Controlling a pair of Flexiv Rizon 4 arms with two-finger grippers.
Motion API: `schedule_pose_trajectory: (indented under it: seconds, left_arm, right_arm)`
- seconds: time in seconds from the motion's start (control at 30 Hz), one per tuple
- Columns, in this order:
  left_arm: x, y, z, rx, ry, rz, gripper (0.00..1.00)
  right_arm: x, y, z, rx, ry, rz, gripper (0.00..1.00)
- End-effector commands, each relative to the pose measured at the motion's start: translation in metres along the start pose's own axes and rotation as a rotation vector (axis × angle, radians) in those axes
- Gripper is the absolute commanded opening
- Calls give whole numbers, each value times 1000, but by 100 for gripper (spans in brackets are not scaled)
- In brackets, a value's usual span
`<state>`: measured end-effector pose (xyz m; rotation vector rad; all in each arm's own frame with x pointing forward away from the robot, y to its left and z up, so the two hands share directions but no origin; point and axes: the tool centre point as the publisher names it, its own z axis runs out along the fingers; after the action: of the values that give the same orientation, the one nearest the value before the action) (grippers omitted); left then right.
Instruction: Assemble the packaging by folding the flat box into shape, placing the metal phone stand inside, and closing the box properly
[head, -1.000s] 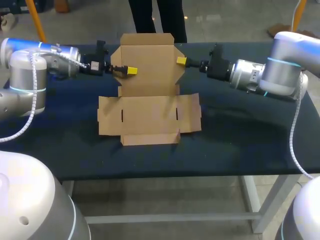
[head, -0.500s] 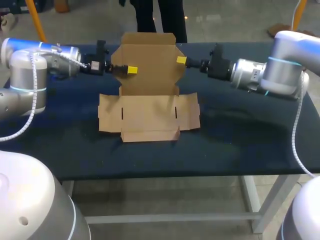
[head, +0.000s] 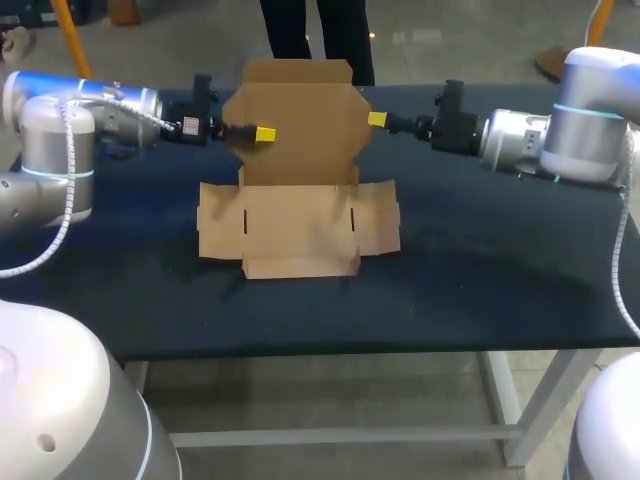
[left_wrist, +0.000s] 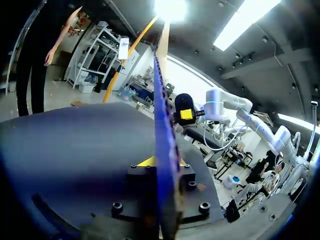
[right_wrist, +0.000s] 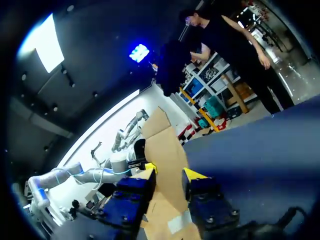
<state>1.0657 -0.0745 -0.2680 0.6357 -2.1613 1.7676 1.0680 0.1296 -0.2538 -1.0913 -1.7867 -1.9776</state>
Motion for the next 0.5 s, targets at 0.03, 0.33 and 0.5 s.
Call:
schedule_pose_trajectory:
  seconds: [0.03, 0.33, 0.5]
  left_arm:
    - [-5, -5, 1, -4, 9, 4, 0]
    - [-4, -21, 6, 11, 26, 32, 0]
    - [0, -30, 12, 12, 32, 55, 0]
  right_arm:
    - [19, -5, -23, -13, -71, -18, 35]
    - [36, -14, -53, -19, -147, -66, 0]
    - [43, -21, -68, -8, -181, -98, 0]
